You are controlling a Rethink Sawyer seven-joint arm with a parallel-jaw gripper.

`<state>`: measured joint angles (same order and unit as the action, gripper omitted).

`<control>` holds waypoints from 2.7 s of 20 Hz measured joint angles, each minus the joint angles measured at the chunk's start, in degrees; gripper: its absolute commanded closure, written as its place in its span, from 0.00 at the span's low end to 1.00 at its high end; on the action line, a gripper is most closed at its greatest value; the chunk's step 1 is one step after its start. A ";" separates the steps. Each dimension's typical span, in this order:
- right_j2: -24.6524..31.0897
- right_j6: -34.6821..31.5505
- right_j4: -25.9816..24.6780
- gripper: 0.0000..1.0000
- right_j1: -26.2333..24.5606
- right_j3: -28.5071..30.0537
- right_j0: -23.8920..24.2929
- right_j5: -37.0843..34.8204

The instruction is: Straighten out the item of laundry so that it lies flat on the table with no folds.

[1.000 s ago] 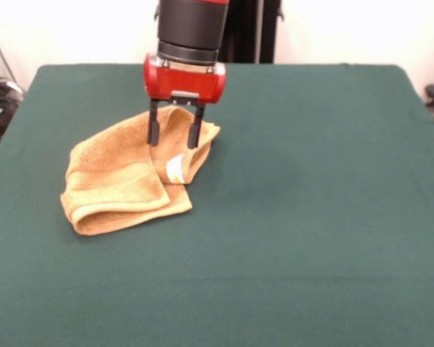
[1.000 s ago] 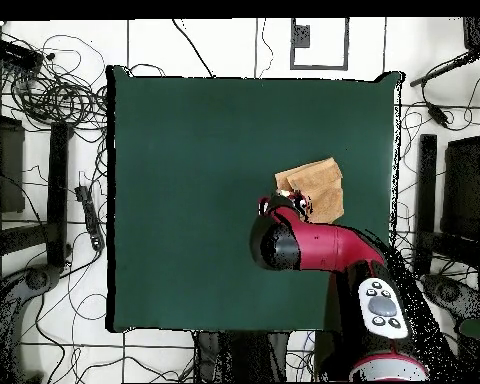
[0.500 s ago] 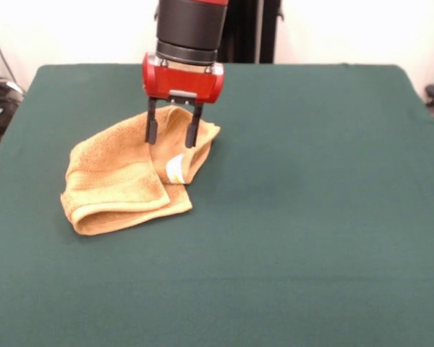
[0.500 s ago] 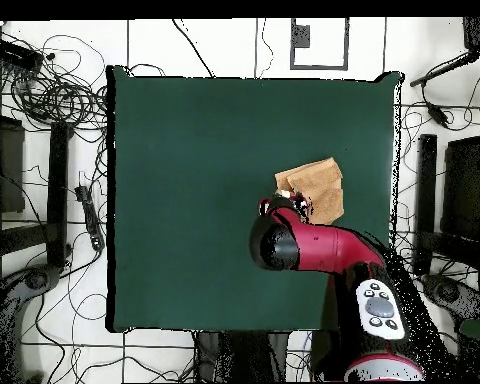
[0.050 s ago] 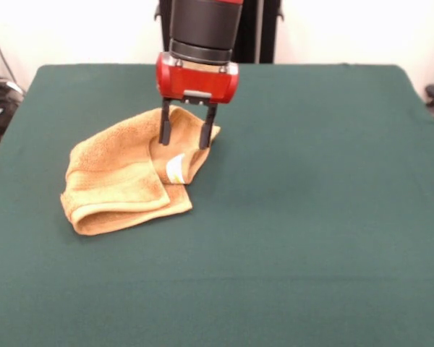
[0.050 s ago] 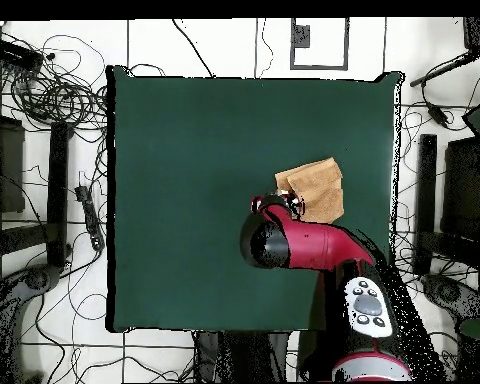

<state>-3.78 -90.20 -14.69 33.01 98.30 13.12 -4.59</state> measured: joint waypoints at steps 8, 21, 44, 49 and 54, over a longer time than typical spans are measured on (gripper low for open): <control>-0.05 0.00 1.54 0.00 -0.02 0.00 -1.77 0.00; -0.03 0.00 1.54 0.00 -2.89 -0.01 -0.42 0.00; 0.22 0.00 1.54 0.00 -3.92 -0.02 6.37 -0.01; 0.27 0.00 1.54 0.00 -3.00 -0.02 7.00 -0.01; 0.30 0.00 1.53 0.00 -2.78 -0.01 7.64 -0.01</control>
<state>-3.48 -90.20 -13.16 30.23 98.29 20.76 -4.60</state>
